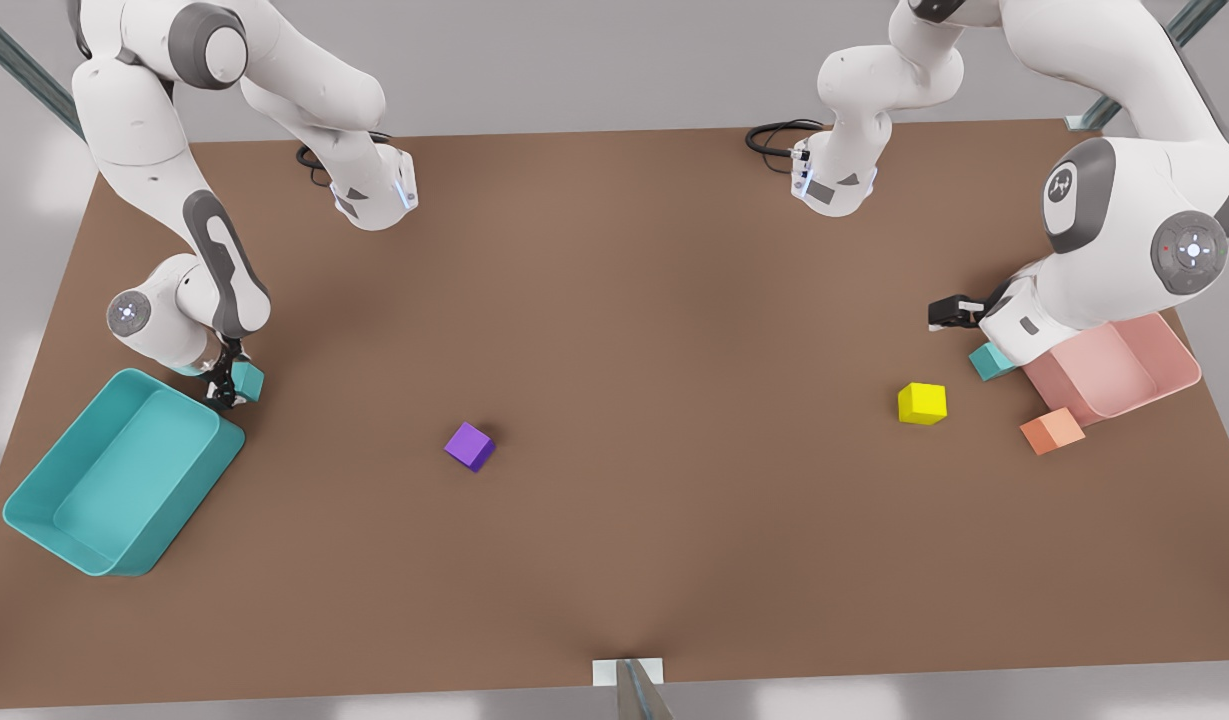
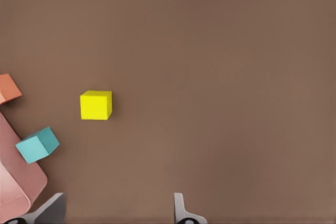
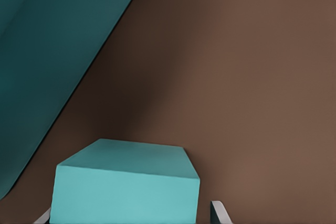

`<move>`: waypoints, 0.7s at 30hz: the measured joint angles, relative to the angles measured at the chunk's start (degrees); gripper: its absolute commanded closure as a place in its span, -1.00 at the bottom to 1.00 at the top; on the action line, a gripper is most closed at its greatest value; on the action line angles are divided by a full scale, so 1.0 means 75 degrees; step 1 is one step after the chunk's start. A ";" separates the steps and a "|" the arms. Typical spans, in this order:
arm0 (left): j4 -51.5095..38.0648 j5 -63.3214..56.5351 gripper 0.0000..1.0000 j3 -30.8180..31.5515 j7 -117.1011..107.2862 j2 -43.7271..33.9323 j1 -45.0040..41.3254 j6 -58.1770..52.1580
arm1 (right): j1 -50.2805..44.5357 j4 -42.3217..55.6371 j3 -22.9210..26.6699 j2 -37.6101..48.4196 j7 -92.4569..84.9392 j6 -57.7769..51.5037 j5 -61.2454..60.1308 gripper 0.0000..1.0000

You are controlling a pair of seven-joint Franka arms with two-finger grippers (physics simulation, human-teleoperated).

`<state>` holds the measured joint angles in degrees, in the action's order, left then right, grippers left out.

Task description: Stack the two blue cubes on top of each other

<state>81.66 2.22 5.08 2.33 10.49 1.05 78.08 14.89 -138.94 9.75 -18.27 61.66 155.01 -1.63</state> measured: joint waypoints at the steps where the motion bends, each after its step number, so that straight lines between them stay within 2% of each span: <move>1: 0.0000 0.0000 -1.00 0.0000 0.0000 0.0002 -0.0002 -0.0009 | 0.0016 -0.0001 -0.0004 -0.0019 -0.0010 0.0009 0.0000 -0.99; 3: 0.0001 0.0000 -1.00 0.0000 0.0001 0.0003 -0.0010 -0.0026 | 0.0026 -0.0004 -0.0006 -0.0035 -0.0031 0.0026 0.0000 -0.98; 4: 0.0001 0.0000 -1.00 0.0000 0.0001 0.0003 -0.0012 -0.0033 | 0.0028 -0.0004 -0.0008 -0.0038 -0.0049 0.0033 -0.0002 -0.78; 6: 0.0002 0.0000 -1.00 0.0000 0.0001 0.0004 -0.0016 -0.0044 | 0.0024 -0.0003 -0.0009 -0.0040 -0.0084 0.0040 -0.0002 -0.61; 17: 0.0002 0.0000 -1.00 0.0000 0.0001 0.0146 0.0024 -0.0119 | 0.0019 -0.0024 -0.0012 0.0142 -0.0253 -0.0086 -0.0001 -0.58; 21: -0.0027 -0.0008 -1.00 0.0000 0.0001 0.0132 0.0026 -0.0202 | 0.0007 -0.0024 -0.0022 0.0132 -0.0310 -0.0186 -0.0006 -0.43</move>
<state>81.46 2.16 5.08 2.33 11.48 1.24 76.57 14.94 -139.12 9.58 -17.28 59.34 153.62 -1.68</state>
